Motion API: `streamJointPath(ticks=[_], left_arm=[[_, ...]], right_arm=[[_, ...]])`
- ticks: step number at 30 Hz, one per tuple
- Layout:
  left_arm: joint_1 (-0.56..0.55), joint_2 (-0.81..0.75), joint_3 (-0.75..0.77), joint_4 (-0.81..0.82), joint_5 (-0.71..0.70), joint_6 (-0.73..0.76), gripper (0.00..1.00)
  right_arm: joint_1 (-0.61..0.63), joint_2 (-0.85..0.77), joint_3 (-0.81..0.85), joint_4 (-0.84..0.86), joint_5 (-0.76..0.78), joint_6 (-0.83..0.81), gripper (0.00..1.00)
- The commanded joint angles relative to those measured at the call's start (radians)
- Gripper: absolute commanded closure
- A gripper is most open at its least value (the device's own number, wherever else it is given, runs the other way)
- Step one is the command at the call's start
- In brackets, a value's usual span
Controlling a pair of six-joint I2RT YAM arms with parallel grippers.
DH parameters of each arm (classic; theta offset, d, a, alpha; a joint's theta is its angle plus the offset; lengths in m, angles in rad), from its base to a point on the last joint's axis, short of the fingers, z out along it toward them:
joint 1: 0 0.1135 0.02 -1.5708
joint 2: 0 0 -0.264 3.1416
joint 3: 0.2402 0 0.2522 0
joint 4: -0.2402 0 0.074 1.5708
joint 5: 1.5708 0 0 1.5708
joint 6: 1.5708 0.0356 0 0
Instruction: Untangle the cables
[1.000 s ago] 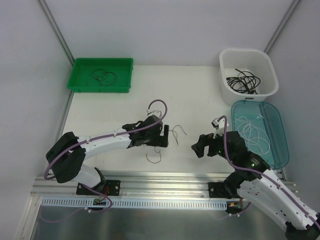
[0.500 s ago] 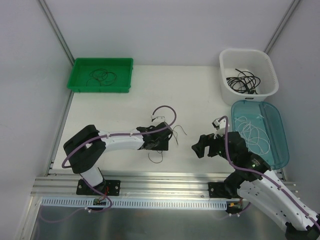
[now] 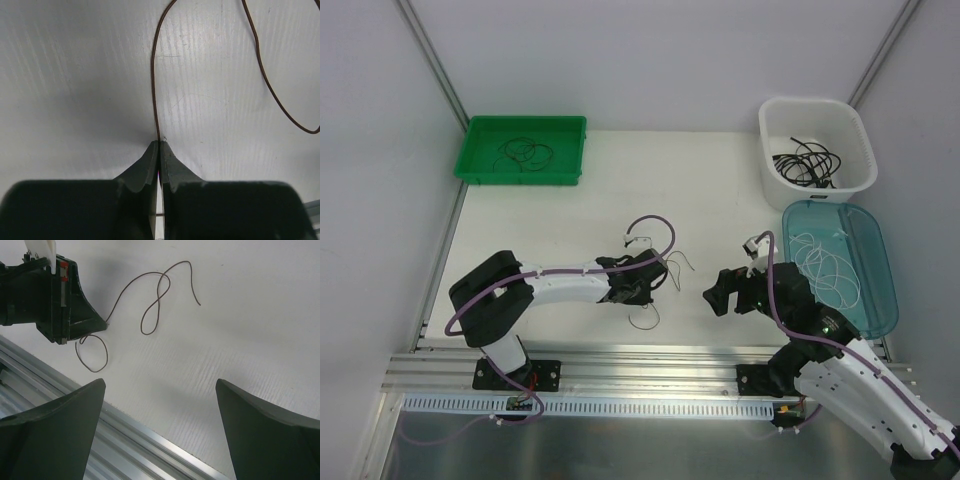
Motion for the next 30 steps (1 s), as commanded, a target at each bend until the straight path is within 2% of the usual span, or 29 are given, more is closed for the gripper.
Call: streamJointPath(ticks=[1,8,15,23,30], left_arm=[[-0.010,-0.037,0.011,-0.021,-0.048,0.034,1.00],[0.015,-0.137,0.065,-0.023,-0.112,0.140,1.00],[0.146,-0.293,0.139,-0.023,-0.117,0.269,1.00],[0.372,-0.396,0.258,-0.023,-0.057,0.392,1.00],[0.579,-0.434,0.434,-0.024,0.026,0.482,1.00]], right_arm=[[0.005,-0.002,-0.001,0.017,0.017,0.008,0.03],[0.003,-0.005,-0.004,0.012,0.026,0.008,0.03],[0.003,-0.022,-0.026,0.032,0.049,0.010,0.03],[0.003,-0.001,-0.061,0.072,0.062,-0.012,0.03],[0.003,0.067,-0.110,0.125,0.026,-0.004,0.03]])
